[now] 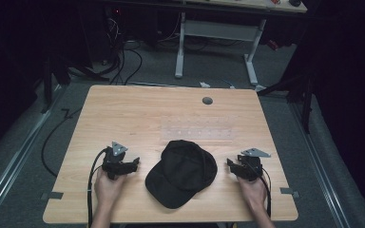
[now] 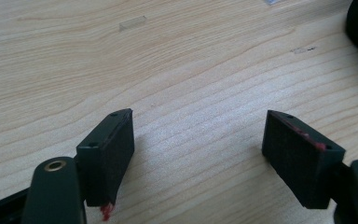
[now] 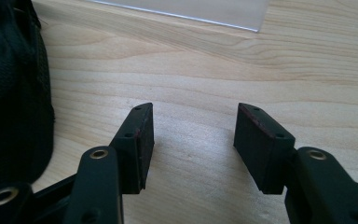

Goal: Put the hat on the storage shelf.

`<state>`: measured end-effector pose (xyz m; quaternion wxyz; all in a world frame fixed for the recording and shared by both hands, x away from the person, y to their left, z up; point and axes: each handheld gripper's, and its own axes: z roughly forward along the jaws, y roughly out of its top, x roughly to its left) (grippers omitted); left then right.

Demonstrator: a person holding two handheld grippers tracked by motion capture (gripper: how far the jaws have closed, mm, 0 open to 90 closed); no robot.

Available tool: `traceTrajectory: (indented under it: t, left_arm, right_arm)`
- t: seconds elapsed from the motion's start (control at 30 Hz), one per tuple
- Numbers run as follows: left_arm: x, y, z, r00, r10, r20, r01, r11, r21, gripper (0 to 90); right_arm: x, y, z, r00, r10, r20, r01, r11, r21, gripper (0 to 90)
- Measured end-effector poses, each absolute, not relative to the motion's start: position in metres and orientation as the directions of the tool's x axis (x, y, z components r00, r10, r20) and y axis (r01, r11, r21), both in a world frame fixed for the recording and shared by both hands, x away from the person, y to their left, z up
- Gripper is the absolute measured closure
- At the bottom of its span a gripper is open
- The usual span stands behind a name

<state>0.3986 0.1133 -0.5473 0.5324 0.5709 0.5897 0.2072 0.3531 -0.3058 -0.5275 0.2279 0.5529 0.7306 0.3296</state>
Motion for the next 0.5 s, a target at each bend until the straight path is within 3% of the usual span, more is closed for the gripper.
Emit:
traceTrajectory:
  t: [0.5]
  left_arm:
    - [0.398,0.113,-0.547,0.217,0.894,-0.392,0.452,0.264,0.852,25.4]
  right_arm:
    - [0.333,-0.297,-0.509,-0.386,0.923,0.000,0.584,0.244,0.774,51.1]
